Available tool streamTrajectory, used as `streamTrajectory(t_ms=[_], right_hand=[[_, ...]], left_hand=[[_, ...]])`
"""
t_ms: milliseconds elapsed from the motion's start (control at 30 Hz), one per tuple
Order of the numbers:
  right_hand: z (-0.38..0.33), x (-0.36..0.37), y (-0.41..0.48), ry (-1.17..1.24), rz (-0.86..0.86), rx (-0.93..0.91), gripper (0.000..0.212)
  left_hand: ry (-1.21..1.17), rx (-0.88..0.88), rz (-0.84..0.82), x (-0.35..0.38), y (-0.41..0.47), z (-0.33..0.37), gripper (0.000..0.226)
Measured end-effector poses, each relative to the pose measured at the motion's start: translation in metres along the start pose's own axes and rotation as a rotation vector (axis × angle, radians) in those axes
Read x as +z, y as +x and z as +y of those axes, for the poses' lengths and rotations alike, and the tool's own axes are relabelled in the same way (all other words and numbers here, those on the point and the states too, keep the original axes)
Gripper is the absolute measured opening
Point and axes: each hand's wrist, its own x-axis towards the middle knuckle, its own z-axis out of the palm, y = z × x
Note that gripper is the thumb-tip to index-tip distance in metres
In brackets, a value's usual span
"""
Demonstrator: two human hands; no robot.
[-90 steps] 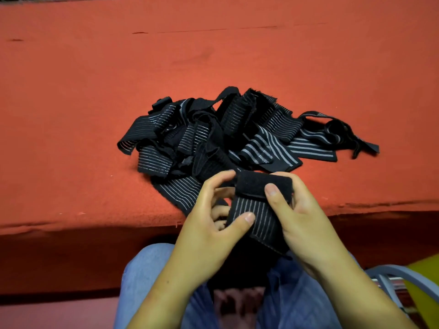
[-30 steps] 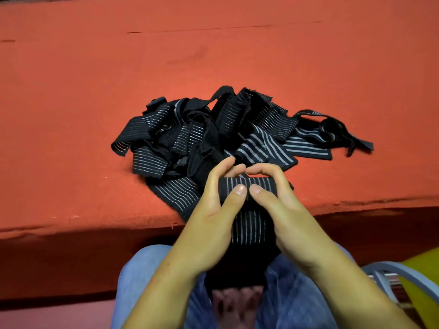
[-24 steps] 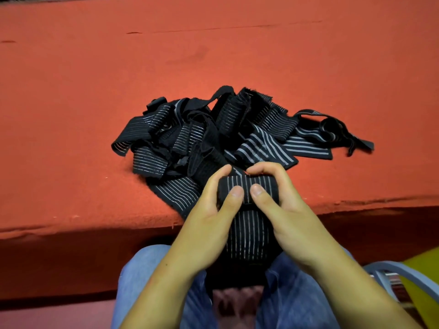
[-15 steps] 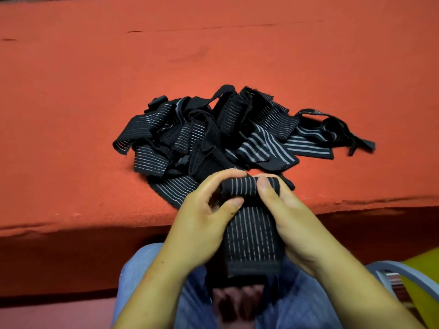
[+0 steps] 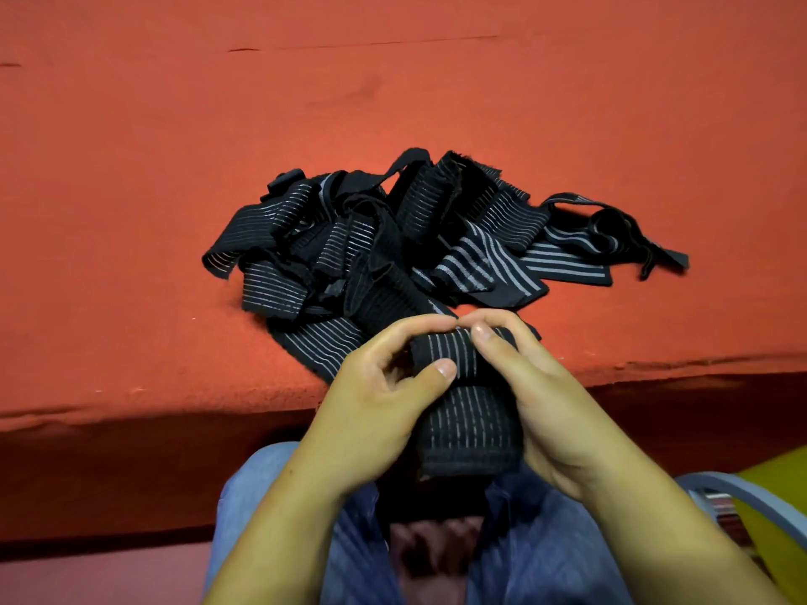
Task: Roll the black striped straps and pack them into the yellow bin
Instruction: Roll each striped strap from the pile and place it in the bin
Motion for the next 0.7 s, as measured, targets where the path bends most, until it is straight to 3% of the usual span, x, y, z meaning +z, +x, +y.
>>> streamTrajectory(t_ms=[333, 400, 533, 633, 700], right_hand=[[-0.007, -0.007, 0.001, -0.022, 0.007, 0.006, 0.021], [-0.01, -0.008, -0.001, 0.036, 0.027, 0.027, 0.019], [-0.011, -0.006, -0.002, 0.099, -0.009, 0.083, 0.024], [-0.008, -0.004, -0.002, 0.086, -0.049, 0.095, 0.027], [-0.008, -0.004, -0.002, 0.066, -0.074, 0.118, 0.022]], left_hand=[[-0.054, 0.067, -0.101, -0.012, -0.003, -0.006, 0.055], [0.068, 0.115, -0.144, -0.017, -0.006, -0.006, 0.064], [0.392, 0.254, -0.17, -0.014, -0.008, -0.002, 0.039], [0.358, 0.303, -0.056, -0.009, -0.004, 0.002, 0.018], [0.285, 0.293, -0.006, -0.009, 0.0, 0.002, 0.019]])
